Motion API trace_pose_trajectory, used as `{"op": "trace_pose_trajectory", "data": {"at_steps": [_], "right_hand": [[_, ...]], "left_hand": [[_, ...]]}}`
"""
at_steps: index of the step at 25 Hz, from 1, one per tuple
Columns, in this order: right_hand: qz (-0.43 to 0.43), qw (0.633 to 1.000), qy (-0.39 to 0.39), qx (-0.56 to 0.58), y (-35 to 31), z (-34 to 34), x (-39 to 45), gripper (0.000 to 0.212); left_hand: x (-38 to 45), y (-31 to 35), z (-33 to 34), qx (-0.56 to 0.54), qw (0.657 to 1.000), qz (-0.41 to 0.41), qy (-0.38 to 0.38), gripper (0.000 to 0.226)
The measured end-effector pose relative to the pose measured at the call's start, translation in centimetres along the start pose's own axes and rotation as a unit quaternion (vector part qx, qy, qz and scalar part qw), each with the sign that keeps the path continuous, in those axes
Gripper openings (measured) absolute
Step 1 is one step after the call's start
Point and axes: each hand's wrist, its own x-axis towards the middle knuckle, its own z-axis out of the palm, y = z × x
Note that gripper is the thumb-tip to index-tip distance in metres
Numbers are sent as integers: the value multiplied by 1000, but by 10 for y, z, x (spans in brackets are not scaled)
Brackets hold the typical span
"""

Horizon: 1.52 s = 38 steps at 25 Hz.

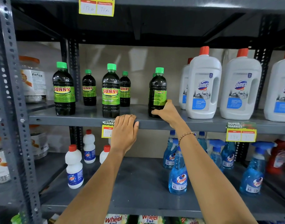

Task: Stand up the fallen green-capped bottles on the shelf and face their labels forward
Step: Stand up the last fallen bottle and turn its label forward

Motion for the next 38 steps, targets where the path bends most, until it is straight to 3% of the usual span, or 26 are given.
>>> {"op": "trace_pose_trajectory", "data": {"at_steps": [3,7,10,12,15,18,20,24,28,30,34,36,38], "right_hand": [[-4,1000,28,-13,2,0,-2,67],[-21,996,55,-65,1,8,-2,95],[8,1000,-13,-17,-3,2,-3,79],[1,999,5,-41,-1,2,-5,70],[-43,988,61,-132,-1,9,-9,83],[-25,995,3,-99,0,7,-3,77],[-22,996,6,-85,0,6,-3,69],[-52,983,90,-151,0,13,-9,88],[-22,996,31,-82,1,7,-2,78],[-30,993,55,-99,3,9,-5,76],[-58,980,103,-161,0,16,-9,88],[-45,985,72,-151,-1,13,-8,98],[-30,990,37,-130,-1,10,-4,93]], "left_hand": [[0,1,0,-2,1000,-3,0,33],[0,0,-1,1,1000,-6,-4,32],[0,1,-1,0,1000,-9,-12,32],[0,1,-1,-1,1000,-11,-13,33],[0,1,-1,-4,1000,-12,-12,34],[-1,1,-1,-2,1000,-14,-18,34],[0,1,-1,-2,1000,-15,-19,34],[-1,1,0,1,1000,-12,-18,36],[0,1,-1,-2,1000,-14,-19,35],[-1,1,-1,-3,1000,-11,-18,35],[0,-1,-3,-9,999,-10,-31,35],[1,-2,-4,-9,1000,-3,-28,35],[1,-2,-4,-8,1000,6,-25,35]]}}
